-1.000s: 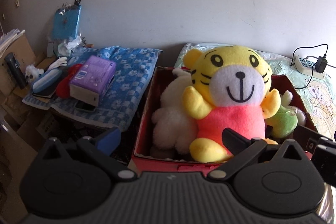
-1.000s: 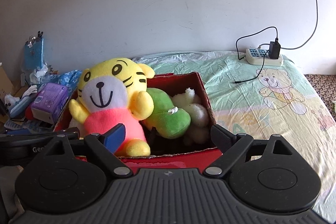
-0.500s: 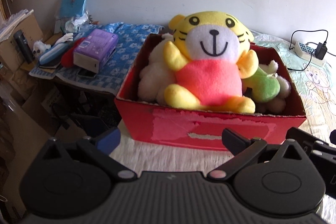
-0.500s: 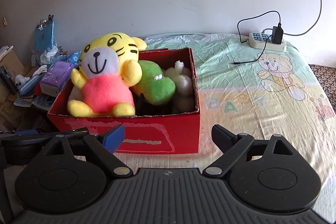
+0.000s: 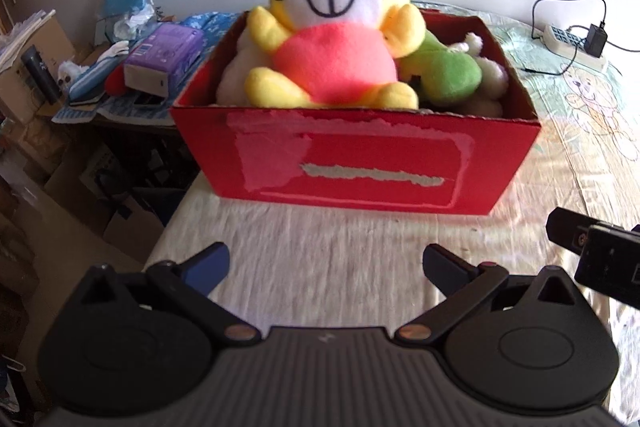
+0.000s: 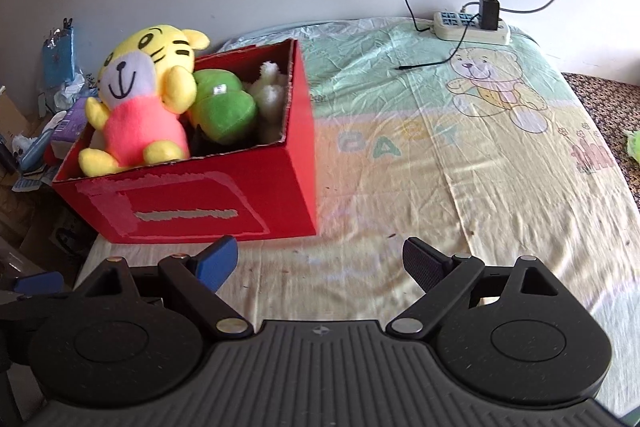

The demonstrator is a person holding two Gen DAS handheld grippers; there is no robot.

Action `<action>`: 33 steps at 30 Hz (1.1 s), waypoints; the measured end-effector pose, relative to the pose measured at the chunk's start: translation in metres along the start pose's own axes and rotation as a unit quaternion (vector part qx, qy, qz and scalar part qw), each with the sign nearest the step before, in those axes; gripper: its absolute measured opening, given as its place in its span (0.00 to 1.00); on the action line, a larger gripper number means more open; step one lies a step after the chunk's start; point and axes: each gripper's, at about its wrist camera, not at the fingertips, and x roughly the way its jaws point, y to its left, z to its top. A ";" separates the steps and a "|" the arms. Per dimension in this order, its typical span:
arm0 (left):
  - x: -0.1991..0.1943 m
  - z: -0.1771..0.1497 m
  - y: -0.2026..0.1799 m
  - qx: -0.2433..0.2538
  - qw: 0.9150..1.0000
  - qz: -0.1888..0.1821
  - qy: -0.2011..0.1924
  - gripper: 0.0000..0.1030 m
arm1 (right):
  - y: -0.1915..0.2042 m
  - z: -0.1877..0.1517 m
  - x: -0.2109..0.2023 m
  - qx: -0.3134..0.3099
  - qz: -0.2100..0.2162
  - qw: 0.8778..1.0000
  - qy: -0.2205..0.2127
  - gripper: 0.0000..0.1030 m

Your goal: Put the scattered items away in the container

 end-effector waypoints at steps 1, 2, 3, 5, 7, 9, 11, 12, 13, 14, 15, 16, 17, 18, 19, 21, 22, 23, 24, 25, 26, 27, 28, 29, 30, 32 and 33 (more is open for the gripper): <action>0.000 -0.002 -0.007 0.007 1.000 -0.004 0.001 1.00 | -0.007 0.000 -0.001 0.009 -0.004 1.000 0.000 0.89; -0.001 -0.003 -0.015 0.018 1.000 -0.008 -0.001 1.00 | -0.013 -0.001 -0.002 0.019 -0.008 1.000 0.000 0.89; -0.002 -0.004 -0.023 0.028 1.000 -0.013 -0.002 1.00 | -0.019 -0.001 -0.003 0.028 -0.013 1.000 -0.001 0.89; -0.004 -0.005 -0.038 0.047 0.999 -0.021 -0.005 1.00 | -0.031 -0.002 -0.005 0.042 -0.028 0.999 -0.002 0.89; -0.003 -0.006 -0.052 0.064 0.997 -0.034 -0.004 1.00 | -0.042 -0.003 -0.006 0.051 -0.044 0.998 -0.004 0.89; -0.002 -0.006 -0.066 0.078 0.996 -0.047 0.000 1.00 | -0.050 -0.005 -0.008 0.058 -0.053 0.997 -0.004 0.89; -0.001 -0.006 -0.074 0.088 0.995 -0.055 0.004 1.00 | -0.056 -0.007 -0.009 0.063 -0.058 0.996 -0.003 0.89; 0.000 -0.006 -0.078 0.091 0.994 -0.059 0.004 1.00 | -0.058 -0.007 -0.009 0.064 -0.060 0.996 -0.001 0.89; 0.001 -0.006 -0.081 0.093 0.994 -0.061 0.005 1.00 | -0.060 -0.008 -0.009 0.065 -0.063 0.996 0.000 0.89; 0.001 -0.007 -0.083 0.095 0.993 -0.063 0.004 1.00 | -0.062 -0.009 -0.008 0.065 -0.064 0.996 0.001 0.89; 0.001 -0.007 -0.085 0.096 0.993 -0.065 0.004 1.00 | -0.063 -0.009 -0.007 0.066 -0.064 0.996 0.003 0.89; 0.001 -0.008 -0.086 0.096 0.993 -0.066 0.003 1.00 | -0.063 -0.010 -0.005 0.065 -0.064 0.996 0.005 0.89; 0.002 -0.009 -0.086 0.096 0.993 -0.066 0.004 1.00 | -0.061 -0.009 -0.003 0.064 -0.062 0.996 0.008 0.89; 0.003 -0.009 -0.086 0.096 0.993 -0.067 0.006 1.00 | -0.060 -0.009 -0.002 0.062 -0.060 0.996 0.011 0.89; 0.004 -0.009 -0.084 0.093 0.993 -0.067 0.008 1.00 | -0.057 -0.008 -0.001 0.061 -0.058 0.996 0.011 0.89; 0.006 -0.005 -0.076 0.088 0.994 -0.063 0.006 1.00 | -0.051 -0.005 -0.001 0.057 -0.053 0.997 0.010 0.89; 0.006 -0.004 -0.073 0.086 0.994 -0.062 0.006 1.00 | -0.046 -0.004 0.000 0.054 -0.050 0.997 0.007 0.89; 0.007 -0.002 -0.069 0.083 0.995 -0.060 0.005 1.00 | -0.041 -0.002 0.000 0.052 -0.048 0.998 0.004 0.89; 0.008 0.000 -0.065 0.081 0.995 -0.058 0.004 1.00 | -0.037 -0.001 0.001 0.050 -0.047 0.998 0.003 0.89; 0.009 0.002 -0.060 0.078 0.995 -0.055 0.006 1.00 | -0.031 0.000 0.002 0.047 -0.044 0.998 0.004 0.89; 0.011 0.004 -0.055 0.075 0.996 -0.053 0.008 1.00 | -0.025 0.001 0.004 0.043 -0.041 0.998 0.005 0.89; 0.012 0.006 -0.047 0.069 0.996 -0.053 0.010 1.00 | -0.019 0.002 0.006 0.039 -0.038 0.998 0.006 0.89; 0.012 0.007 -0.041 0.063 0.997 -0.054 0.010 1.00 | -0.013 0.002 0.007 0.035 -0.035 0.999 0.008 0.89; 0.014 0.009 -0.036 0.060 0.997 -0.052 0.012 1.00 | -0.007 0.003 0.009 0.034 -0.034 0.999 0.010 0.89; 0.016 0.010 -0.030 0.060 0.997 -0.051 0.014 1.00 | -0.001 0.004 0.011 0.033 -0.033 0.999 0.013 0.89; 0.019 0.012 -0.019 0.059 0.997 -0.048 0.016 1.00 | 0.010 0.005 0.014 0.033 -0.026 0.999 0.018 0.89; 0.020 0.014 -0.014 0.058 0.997 -0.046 0.018 1.00 | 0.016 0.005 0.015 0.030 -0.025 0.999 0.019 0.89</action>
